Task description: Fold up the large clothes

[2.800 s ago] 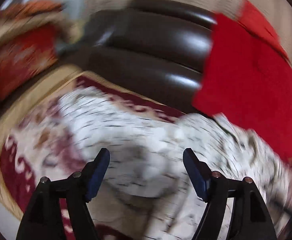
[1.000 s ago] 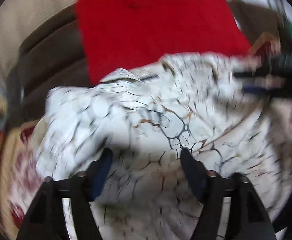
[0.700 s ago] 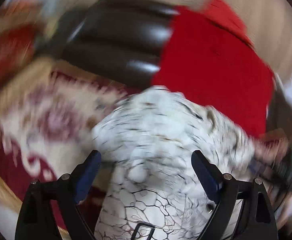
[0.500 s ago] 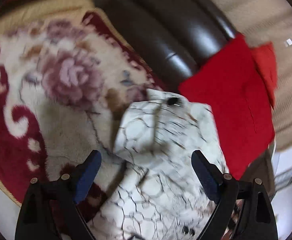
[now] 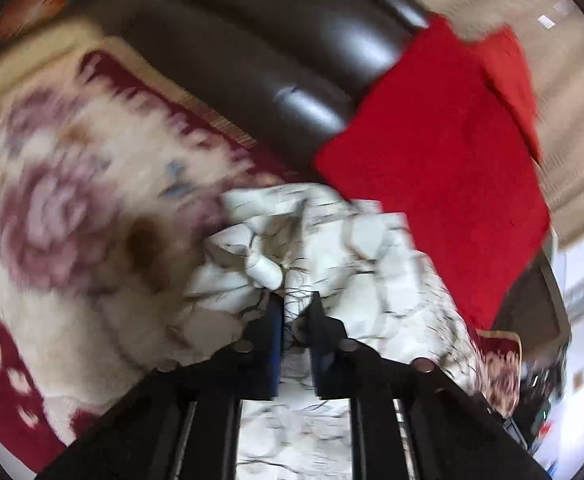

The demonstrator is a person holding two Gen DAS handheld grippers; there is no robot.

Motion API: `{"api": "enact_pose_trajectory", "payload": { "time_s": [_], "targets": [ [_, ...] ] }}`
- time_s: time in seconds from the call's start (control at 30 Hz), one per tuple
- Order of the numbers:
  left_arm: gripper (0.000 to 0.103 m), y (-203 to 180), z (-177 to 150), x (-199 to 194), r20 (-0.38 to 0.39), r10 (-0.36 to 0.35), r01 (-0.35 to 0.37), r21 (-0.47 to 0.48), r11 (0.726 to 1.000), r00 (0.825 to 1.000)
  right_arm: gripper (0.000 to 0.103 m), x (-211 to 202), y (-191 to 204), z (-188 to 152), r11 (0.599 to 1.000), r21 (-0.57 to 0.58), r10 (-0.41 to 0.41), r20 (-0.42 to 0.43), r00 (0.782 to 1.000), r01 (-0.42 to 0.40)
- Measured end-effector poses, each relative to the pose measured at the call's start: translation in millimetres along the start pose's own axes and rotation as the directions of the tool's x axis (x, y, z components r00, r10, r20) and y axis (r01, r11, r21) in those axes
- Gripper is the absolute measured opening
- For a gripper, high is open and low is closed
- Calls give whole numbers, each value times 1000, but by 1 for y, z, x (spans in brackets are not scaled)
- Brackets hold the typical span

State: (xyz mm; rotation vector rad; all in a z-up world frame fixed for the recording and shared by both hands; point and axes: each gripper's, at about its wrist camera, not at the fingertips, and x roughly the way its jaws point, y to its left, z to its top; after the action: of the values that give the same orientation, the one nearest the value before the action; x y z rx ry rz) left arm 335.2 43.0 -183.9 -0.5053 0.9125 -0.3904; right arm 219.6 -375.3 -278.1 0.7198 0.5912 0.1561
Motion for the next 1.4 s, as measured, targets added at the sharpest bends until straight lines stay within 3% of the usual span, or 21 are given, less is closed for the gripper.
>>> {"api": "enact_pose_trajectory", "payload": {
  "time_s": [0.1,0.17,0.23,0.3,0.43,0.47,0.5,0.57,0.63,0.73,0.8,0.87,0.93,1.0,1.07,1.13,1.2,1.27,1.33,1.37,1.4],
  "targets": [
    [11,-54,5,-13,5,-42,41,142,989,999,58,-6,-4,3,1000,13,2,20,1000,-3],
    [11,-97,3,-17,-8,-67,67,244,967,998,58,-9,-8,5,1000,27,4,32,999,-5],
    [11,-140,-5,-16,-42,-95,104,344,933,995,58,-13,-11,7,999,39,7,41,999,-8],
    [13,-183,-21,-12,-110,-126,163,448,879,986,58,-17,-14,9,999,49,5,55,998,-8],
    [66,-240,-54,-16,-242,-198,303,550,779,950,58,-26,-23,11,996,88,12,80,997,-19],
    [75,-243,-57,-21,-229,-213,308,562,767,950,58,-29,-25,12,995,97,11,87,996,-20],
    [77,-244,-60,-30,-195,-231,302,576,759,953,58,-32,-27,13,994,104,11,95,995,-21],
    [79,-236,-58,-42,-138,-252,284,578,765,958,58,-38,-29,14,994,107,6,113,994,-18],
    [79,-216,-49,-42,-87,-221,233,535,812,971,58,-42,-28,15,995,103,1,132,991,-15],
    [79,-170,-37,-33,-27,-114,115,414,903,993,58,-51,-24,16,996,93,1,173,985,-17],
    [79,-145,-35,-22,-7,-27,28,353,935,1000,58,-55,-20,17,997,79,7,193,981,-22],
    [79,-116,-36,-6,-3,69,-65,308,949,998,58,-52,-14,20,997,67,12,190,982,-26],
    [78,-96,-41,6,6,123,-120,289,950,992,58,-44,-13,26,993,89,60,159,985,-75],
    [78,-81,-46,14,27,155,-156,283,946,988,69,-35,-17,31,986,132,84,139,987,-102],
    [78,-73,-52,20,53,173,-181,290,940,984,72,-27,-22,36,970,186,134,140,981,-159],
    [77,-64,-61,31,39,212,-214,298,930,976,76,-18,-26,39,946,236,194,130,972,-221],
    [71,-58,-69,42,14,225,-217,317,923,974,77,-4,-30,42,931,282,211,104,972,-232],
    [66,-61,-78,47,0,283,-261,383,886,959,77,9,-29,43,928,303,203,78,976,-218],
    [63,-70,-86,46,16,295,-270,452,850,955,77,19,-26,44,939,295,165,60,985,-175],
    [59,-72,-88,43,25,293,-269,479,836,956,74,22,-25,43,943,288,155,64,986,-167],
    [58,-71,-89,41,25,287,-262,485,834,958,62,23,-24,44,947,280,143,70,987,-157]
  ]
}}
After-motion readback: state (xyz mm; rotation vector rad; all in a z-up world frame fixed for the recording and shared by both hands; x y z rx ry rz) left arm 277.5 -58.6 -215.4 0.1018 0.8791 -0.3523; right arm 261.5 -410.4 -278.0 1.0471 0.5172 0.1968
